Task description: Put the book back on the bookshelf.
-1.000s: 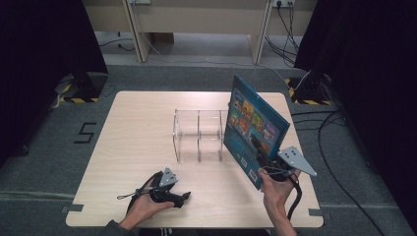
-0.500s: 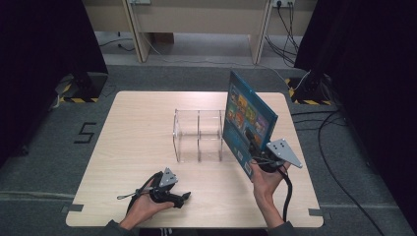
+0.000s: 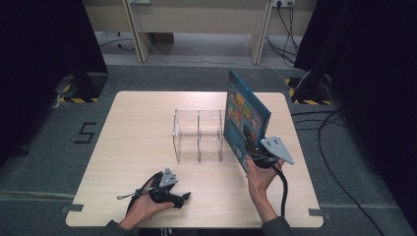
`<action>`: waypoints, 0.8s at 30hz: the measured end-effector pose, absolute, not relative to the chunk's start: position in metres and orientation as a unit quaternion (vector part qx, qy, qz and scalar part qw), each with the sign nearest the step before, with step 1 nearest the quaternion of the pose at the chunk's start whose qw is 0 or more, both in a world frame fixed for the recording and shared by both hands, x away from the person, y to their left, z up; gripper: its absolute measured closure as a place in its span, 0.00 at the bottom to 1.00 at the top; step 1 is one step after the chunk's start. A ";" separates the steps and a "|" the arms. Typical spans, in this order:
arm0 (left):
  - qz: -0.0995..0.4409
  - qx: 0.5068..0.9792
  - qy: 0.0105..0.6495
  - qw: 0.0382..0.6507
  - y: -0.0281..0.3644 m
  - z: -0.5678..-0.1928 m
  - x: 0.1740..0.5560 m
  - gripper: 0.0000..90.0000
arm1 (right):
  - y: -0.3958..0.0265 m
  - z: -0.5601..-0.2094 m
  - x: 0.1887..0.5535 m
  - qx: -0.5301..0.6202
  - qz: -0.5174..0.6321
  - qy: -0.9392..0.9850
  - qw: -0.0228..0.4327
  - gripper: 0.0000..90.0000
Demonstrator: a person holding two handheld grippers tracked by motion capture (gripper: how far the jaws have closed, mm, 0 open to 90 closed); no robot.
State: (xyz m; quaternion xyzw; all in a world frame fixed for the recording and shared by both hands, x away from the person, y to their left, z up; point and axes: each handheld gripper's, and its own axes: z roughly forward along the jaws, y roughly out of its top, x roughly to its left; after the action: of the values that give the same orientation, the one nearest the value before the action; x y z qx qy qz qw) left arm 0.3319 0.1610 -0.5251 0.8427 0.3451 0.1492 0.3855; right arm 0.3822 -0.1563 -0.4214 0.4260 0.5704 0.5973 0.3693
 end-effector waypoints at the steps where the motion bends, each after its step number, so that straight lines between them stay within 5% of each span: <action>1: 0.149 0.843 0.345 0.386 0.161 -0.525 0.332 0.13 | -0.156 -0.422 0.383 0.428 0.598 0.568 0.370 0.91; 24: 0.148 0.844 0.341 0.386 0.161 -0.525 0.330 0.13 | -0.151 -0.435 0.387 0.433 0.614 0.540 0.380 0.90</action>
State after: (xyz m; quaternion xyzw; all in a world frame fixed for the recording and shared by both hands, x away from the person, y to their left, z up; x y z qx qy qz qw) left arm 0.3305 0.1609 -0.5252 0.8444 0.3408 0.1478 0.3860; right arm 0.3874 -0.1505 -0.4349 0.4328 0.5400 0.6137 0.3801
